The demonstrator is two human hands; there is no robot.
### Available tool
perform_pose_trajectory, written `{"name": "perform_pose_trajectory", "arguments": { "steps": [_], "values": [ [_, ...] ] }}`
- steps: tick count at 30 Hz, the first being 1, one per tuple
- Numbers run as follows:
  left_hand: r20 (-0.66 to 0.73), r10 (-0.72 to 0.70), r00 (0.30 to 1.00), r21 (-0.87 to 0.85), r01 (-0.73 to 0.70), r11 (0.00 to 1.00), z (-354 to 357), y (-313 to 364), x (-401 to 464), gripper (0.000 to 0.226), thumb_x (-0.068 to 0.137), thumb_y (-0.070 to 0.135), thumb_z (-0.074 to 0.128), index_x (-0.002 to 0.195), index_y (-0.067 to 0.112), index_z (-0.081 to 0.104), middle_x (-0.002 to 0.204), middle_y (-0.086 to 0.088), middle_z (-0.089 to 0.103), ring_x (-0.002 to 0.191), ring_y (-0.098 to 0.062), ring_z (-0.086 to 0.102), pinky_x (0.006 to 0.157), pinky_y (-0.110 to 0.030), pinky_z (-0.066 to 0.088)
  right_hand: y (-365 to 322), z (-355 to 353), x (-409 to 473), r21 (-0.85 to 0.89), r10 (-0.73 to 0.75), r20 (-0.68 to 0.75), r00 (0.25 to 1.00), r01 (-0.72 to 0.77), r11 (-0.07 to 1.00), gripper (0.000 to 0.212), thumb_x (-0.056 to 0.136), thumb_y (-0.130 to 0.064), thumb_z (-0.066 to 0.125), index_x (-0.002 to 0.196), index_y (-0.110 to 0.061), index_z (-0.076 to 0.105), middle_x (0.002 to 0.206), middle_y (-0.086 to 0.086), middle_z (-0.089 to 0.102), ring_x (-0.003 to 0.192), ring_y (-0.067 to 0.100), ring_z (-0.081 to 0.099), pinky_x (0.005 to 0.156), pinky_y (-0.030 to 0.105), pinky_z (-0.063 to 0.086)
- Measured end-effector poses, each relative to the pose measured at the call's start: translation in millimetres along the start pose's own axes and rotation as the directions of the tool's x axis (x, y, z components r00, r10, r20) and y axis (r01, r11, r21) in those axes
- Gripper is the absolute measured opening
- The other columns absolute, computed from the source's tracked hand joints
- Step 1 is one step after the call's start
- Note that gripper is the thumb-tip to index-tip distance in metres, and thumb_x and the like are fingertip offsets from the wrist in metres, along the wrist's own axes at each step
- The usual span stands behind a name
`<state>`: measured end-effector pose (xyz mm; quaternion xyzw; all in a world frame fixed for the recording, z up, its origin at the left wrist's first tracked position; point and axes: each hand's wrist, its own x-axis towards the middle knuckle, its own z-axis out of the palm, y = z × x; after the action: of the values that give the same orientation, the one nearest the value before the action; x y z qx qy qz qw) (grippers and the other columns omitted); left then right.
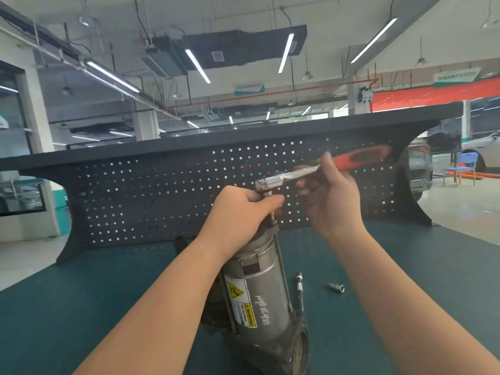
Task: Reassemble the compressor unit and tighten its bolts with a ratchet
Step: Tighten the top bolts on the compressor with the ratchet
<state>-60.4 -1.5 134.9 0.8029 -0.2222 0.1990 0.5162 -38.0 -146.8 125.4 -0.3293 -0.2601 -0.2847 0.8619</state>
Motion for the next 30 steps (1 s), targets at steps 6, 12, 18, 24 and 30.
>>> {"name": "perform_pose_trajectory", "arguments": {
  "steps": [6,12,18,24,30],
  "values": [
    [0.022,-0.038,0.999,0.035,0.038,0.999,1,3,4,0.044,0.093,0.025,0.065,0.049,0.019,0.065,0.046,0.001,0.06,0.041,-0.005,0.049,0.048,-0.02,0.046,-3,9,-16,-0.305,-0.599,0.618,0.509,0.857,0.414,0.012,0.095,-0.019,0.055,0.084,-0.015,0.052,0.083,-0.001,0.058,0.07,0.016,0.055,0.064,0.025,0.045],
    [0.026,-0.03,0.999,-0.008,0.03,1.0,0,3,0,0.031,0.091,0.023,0.067,0.061,0.015,0.075,0.06,-0.005,0.071,0.051,-0.006,0.059,0.053,-0.014,0.046,-4,3,-12,-0.413,-0.578,0.507,0.64,0.769,0.488,0.014,0.094,-0.023,0.055,0.084,-0.014,0.049,0.078,0.0,0.051,0.068,0.01,0.05,0.063,0.018,0.041],
    [0.041,-0.022,0.999,-0.007,0.023,1.0,3,2,1,0.029,0.091,0.029,0.067,0.073,0.008,0.076,0.072,-0.011,0.074,0.06,-0.018,0.068,0.058,-0.02,0.052,-2,9,-12,-0.223,-0.354,0.047,0.934,0.355,0.908,0.018,0.096,-0.019,0.054,0.079,-0.021,0.048,0.057,-0.017,0.044,0.05,0.002,0.039,0.054,0.019,0.033],
    [-0.006,-0.076,0.997,0.049,0.076,0.996,7,1,4,0.059,0.09,0.001,0.056,0.035,0.022,0.054,0.035,0.016,0.05,0.043,-0.002,0.05,0.05,-0.014,0.042,-6,12,-22,-0.368,-0.492,0.814,0.309,0.929,-0.026,0.016,0.087,-0.016,0.063,0.083,-0.019,0.048,0.071,-0.005,0.038,0.058,0.009,0.033,0.056,0.016,0.03],
    [0.033,-0.014,0.999,-0.016,0.015,1.0,4,1,-1,0.034,0.086,0.035,0.071,0.077,0.002,0.076,0.08,-0.024,0.072,0.066,-0.02,0.06,0.066,-0.027,0.046,-3,-7,0,-0.181,-0.126,-0.093,0.988,0.108,0.978,0.029,0.095,-0.017,0.052,0.066,-0.019,0.051,0.048,-0.01,0.042,0.04,0.007,0.034,0.043,0.02,0.025]
  ]
}}
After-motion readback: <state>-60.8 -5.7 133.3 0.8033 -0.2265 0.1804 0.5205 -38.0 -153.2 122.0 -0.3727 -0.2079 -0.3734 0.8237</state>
